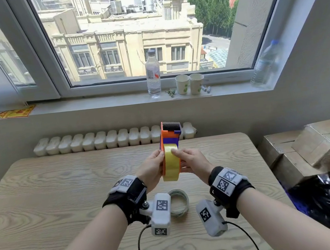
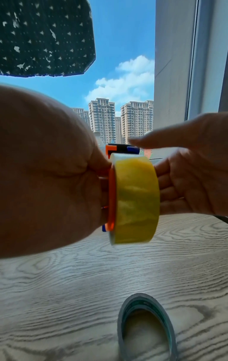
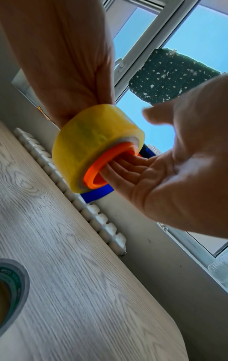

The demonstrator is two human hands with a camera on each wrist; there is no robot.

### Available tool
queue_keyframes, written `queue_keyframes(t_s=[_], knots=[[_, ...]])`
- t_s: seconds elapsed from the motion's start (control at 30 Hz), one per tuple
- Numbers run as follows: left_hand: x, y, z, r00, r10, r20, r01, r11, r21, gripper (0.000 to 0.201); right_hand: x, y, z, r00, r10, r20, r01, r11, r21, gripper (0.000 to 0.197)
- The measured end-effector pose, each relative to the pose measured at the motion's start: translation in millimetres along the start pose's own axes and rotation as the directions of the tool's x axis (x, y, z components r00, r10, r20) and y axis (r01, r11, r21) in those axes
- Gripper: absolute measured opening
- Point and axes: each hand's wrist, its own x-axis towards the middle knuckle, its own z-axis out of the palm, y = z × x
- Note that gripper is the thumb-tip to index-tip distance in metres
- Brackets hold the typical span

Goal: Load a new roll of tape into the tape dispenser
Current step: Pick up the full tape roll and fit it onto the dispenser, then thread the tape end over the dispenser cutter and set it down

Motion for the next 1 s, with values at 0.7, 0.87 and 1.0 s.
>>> queue_keyframes(t_s=[0.7,0.87,1.0], knots=[[5,-7,7,0.998,0.060,-0.015,-0.058,0.991,0.124,0.036,9,-9,0,0.985,0.124,-0.120,-0.118,0.992,0.050,0.046],[7,-8,4,0.996,0.053,-0.065,-0.046,0.994,0.100,0.032,4,-10,-1,0.994,0.110,0.002,-0.110,0.987,0.120,0.043],[8,-5,2,0.996,0.003,-0.087,-0.001,1.000,0.030,0.044,0,-8,1,0.998,0.039,0.039,-0.041,0.997,0.068,0.037]])
